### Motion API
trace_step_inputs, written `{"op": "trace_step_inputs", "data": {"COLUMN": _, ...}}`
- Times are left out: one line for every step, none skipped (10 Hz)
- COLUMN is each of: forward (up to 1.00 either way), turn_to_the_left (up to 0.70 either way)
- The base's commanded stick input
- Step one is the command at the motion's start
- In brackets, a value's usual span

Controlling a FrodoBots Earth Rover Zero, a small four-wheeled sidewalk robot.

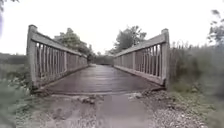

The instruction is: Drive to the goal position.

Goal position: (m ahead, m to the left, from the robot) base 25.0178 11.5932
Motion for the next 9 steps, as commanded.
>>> {"op": "trace_step_inputs", "data": {"forward": 0.70, "turn_to_the_left": 0.00}}
{"op": "trace_step_inputs", "data": {"forward": 0.70, "turn_to_the_left": 0.00}}
{"op": "trace_step_inputs", "data": {"forward": 0.70, "turn_to_the_left": 0.00}}
{"op": "trace_step_inputs", "data": {"forward": 0.70, "turn_to_the_left": 0.00}}
{"op": "trace_step_inputs", "data": {"forward": 0.70, "turn_to_the_left": 0.00}}
{"op": "trace_step_inputs", "data": {"forward": 0.70, "turn_to_the_left": 0.00}}
{"op": "trace_step_inputs", "data": {"forward": 0.70, "turn_to_the_left": 0.00}}
{"op": "trace_step_inputs", "data": {"forward": 0.70, "turn_to_the_left": 0.00}}
{"op": "trace_step_inputs", "data": {"forward": 0.70, "turn_to_the_left": 0.00}}
